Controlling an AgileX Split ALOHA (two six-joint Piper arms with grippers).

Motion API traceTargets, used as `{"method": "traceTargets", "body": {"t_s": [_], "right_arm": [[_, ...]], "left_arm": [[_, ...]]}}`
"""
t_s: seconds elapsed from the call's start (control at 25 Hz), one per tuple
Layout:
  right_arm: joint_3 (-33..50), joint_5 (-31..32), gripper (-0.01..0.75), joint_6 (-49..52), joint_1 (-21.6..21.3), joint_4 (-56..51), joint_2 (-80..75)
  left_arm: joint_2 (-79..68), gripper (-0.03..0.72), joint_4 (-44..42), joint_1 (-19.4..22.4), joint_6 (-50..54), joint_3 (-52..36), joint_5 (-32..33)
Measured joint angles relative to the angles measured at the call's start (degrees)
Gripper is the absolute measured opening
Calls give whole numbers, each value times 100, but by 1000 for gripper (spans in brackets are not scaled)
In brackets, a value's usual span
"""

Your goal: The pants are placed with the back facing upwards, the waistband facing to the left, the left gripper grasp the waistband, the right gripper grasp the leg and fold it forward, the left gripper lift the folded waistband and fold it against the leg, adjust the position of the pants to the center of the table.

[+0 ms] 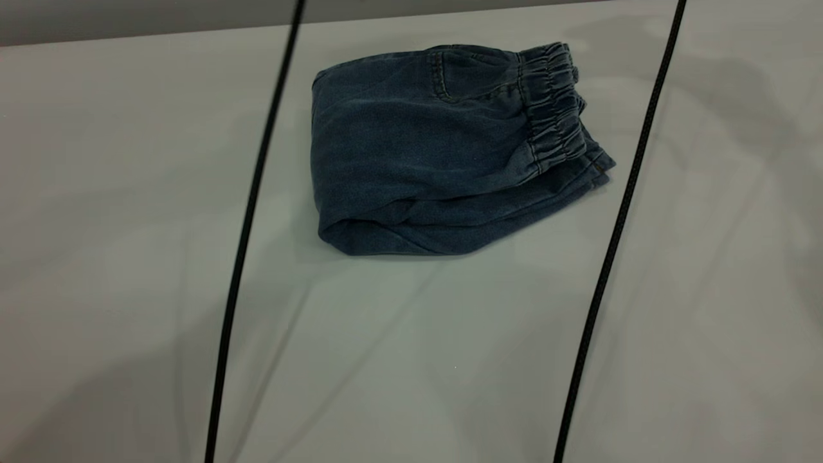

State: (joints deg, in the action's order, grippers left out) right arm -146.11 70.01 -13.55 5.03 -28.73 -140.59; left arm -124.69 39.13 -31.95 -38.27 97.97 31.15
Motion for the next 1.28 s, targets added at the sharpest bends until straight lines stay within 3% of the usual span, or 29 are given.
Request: {"method": "traceTargets", "body": {"t_s": [0.16,0.32,0.76,1.08,1.28], "right_arm": [[0,-24,484,166,74,-158,-87],[11,-24,484,200,418,-296,-266],[241,-13,484,505,1654,307,-405],[1501,-19,484,716,2241,1218,-416],[1666,-23,484,1011,2354,1934,-688]], "left_arm": [[688,582,-786,209,266,0,683],[1522,582,-1559,421,620,0,1122],[3250,582,-3272,1307,2197,-6,1044],[3138,582,-3495,1479,2290,-23,1118],[3085,582,-3456,1473,2262,-23,1102]]}}
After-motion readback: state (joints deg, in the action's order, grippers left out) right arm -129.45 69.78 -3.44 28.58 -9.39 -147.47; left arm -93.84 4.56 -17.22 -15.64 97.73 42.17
